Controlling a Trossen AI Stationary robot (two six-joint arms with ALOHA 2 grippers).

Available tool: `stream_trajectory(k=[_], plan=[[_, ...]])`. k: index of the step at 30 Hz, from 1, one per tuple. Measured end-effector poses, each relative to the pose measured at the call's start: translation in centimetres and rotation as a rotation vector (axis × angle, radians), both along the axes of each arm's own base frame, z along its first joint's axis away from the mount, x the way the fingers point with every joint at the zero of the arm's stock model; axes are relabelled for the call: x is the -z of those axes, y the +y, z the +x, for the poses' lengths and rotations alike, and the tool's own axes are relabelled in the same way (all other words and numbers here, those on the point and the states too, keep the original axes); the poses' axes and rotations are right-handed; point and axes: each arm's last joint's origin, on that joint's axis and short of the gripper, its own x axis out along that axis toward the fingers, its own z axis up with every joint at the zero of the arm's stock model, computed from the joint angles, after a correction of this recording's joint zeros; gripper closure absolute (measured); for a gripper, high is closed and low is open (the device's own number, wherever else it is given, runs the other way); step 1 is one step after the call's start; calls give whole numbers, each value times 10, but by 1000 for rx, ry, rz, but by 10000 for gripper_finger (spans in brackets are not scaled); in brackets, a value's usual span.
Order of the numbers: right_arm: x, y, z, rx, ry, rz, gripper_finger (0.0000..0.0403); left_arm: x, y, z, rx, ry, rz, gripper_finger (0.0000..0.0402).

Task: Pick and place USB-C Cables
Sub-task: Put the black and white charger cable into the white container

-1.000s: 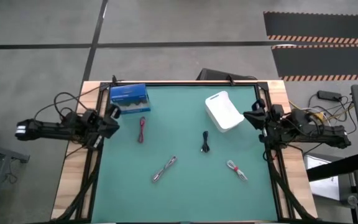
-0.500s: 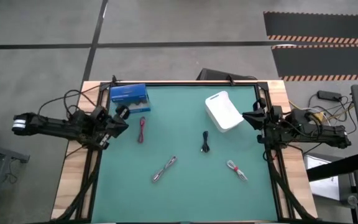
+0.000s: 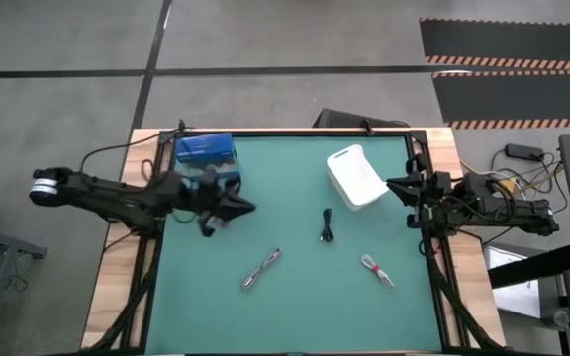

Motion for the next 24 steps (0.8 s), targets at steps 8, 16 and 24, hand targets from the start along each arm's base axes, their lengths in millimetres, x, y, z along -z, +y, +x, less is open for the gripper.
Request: stream_trajectory(k=[8, 16, 24], plan=[[0, 0, 0, 0, 2, 1, 374, -8, -13, 41, -76, 387, -13, 402], [2, 0, 1, -35, 4, 119, 374, -14, -29, 83, -142, 683, 20, 402], [2, 0, 0, -38, 3, 128, 374, -6, -34, 115, -145, 983, 53, 402]])
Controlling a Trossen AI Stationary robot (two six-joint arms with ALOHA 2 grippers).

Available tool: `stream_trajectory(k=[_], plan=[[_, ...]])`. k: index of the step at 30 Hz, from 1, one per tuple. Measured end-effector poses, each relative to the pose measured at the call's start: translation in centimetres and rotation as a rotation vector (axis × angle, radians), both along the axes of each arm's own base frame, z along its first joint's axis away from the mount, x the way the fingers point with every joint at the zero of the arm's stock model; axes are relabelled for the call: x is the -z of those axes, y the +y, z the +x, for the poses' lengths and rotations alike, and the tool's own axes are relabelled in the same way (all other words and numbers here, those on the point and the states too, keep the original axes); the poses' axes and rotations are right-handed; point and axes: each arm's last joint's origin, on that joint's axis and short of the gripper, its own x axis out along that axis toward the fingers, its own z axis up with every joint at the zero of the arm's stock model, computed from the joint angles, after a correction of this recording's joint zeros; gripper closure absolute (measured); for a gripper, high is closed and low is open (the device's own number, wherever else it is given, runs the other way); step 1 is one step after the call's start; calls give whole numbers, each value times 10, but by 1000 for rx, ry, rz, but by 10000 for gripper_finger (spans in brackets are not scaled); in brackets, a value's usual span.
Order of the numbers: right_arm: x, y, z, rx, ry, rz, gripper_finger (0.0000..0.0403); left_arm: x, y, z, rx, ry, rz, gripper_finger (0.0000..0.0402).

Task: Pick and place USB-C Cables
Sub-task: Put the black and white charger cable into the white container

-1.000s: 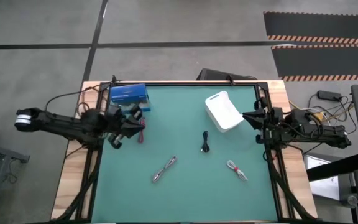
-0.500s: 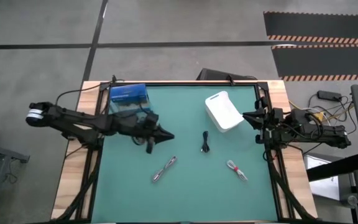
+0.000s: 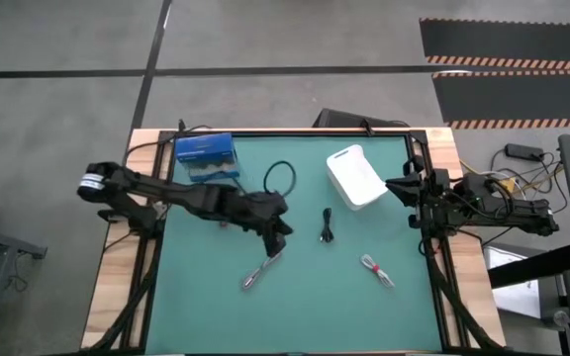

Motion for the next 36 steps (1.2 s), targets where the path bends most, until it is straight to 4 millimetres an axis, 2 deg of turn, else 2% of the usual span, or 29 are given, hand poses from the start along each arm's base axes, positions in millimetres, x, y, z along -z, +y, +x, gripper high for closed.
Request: stream_trajectory(k=[6, 11, 19, 24, 32, 36], plan=[[1, 0, 0, 0, 7, 1, 374, 25, 5, -29, -256, 562, -60, 402], [2, 0, 1, 0, 23, 2, 374, 47, 11, -57, -472, 822, -39, 402], [2, 0, 1, 1, 22, -2, 374, 74, 24, -72, -545, 842, -41, 402], [2, 0, 1, 2, 22, -4, 374, 84, 25, -69, -522, 809, -105, 402], [3, 0, 1, 2, 30, -5, 374, 79, 16, -62, -436, 794, -242, 402], [4, 0, 1, 3, 40, -4, 374, 71, 1, -43, -307, 628, -347, 402]])
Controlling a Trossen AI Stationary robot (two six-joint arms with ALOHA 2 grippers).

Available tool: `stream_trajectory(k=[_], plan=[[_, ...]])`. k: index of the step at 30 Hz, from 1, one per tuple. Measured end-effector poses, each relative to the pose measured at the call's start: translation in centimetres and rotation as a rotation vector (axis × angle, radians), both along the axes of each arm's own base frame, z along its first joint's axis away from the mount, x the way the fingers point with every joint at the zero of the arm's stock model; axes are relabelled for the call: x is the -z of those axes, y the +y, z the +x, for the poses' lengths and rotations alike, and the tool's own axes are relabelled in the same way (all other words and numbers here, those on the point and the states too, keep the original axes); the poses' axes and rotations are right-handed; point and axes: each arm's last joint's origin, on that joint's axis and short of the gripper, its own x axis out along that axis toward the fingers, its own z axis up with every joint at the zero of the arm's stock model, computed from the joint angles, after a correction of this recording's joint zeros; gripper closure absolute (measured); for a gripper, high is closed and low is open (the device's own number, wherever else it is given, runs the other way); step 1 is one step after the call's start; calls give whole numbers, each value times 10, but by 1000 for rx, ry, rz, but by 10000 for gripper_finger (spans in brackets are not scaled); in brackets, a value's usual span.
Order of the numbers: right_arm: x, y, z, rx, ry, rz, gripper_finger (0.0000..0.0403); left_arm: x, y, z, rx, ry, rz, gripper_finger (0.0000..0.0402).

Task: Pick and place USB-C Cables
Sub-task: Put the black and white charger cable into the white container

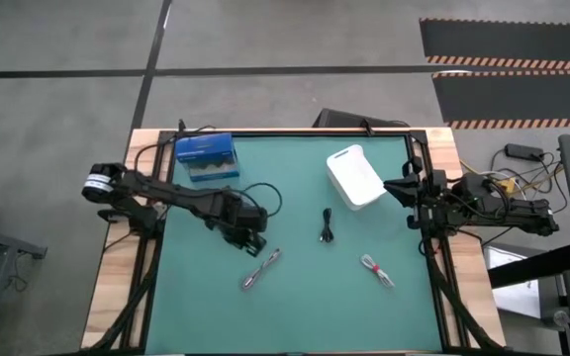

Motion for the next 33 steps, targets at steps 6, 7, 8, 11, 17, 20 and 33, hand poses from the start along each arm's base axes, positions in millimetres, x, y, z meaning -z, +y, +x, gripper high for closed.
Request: stream_trajectory(k=[6, 7, 8, 11, 17, 20, 33], plan=[[1, 0, 0, 1, 6, -3, 374, -6, -30, 16, 112, -213, -66, 402], [1, 0, 0, 1, 6, -3, 374, -5, -34, 15, 125, -208, -65, 402], [1, 0, 0, 1, 6, -3, 374, -3, -37, 14, 142, -206, -54, 402], [0, 0, 0, 5, 5, -13, 374, -2, -44, 13, 221, -232, 32, 401], [-1, 0, 0, 9, -8, -9, 374, 4, -48, 9, 284, -241, 158, 372], [-1, 0, 0, 10, -9, -9, 374, 6, -47, 8, 278, -234, 171, 339], [0, 0, 0, 9, -1, -5, 374, 17, -56, 5, 495, -229, 396, 231]])
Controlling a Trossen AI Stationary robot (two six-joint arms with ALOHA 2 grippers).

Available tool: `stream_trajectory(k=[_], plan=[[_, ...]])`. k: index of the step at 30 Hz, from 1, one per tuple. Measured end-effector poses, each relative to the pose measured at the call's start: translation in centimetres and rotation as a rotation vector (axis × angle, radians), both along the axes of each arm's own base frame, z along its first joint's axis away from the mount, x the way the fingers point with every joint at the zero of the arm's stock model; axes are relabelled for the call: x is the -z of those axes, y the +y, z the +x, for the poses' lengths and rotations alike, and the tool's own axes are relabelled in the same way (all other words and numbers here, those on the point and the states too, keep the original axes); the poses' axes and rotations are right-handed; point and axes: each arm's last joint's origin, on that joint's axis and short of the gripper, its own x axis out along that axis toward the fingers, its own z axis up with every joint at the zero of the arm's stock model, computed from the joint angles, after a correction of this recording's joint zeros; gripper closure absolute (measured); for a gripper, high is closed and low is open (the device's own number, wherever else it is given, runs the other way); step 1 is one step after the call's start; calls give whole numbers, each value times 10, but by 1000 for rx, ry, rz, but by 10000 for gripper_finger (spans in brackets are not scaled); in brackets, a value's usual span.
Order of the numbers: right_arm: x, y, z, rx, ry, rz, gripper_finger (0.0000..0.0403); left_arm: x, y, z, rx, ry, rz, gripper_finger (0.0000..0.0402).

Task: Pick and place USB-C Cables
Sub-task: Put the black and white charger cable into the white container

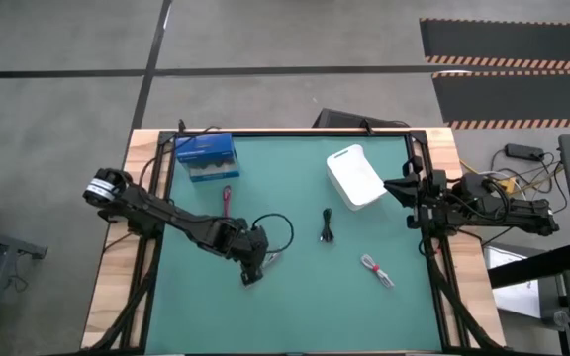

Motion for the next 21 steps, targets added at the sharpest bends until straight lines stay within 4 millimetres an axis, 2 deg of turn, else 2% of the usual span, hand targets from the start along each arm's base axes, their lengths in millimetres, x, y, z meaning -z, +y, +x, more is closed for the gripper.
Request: stream_trajectory(k=[13, 21], plan=[[1, 0, 0, 0, 10, 0, 374, 11, -9, 1, 9, 2, 66, 231], [1, 0, 0, 1, 11, -2, 374, 32, -18, 14, 32, -23, 60, 231]])
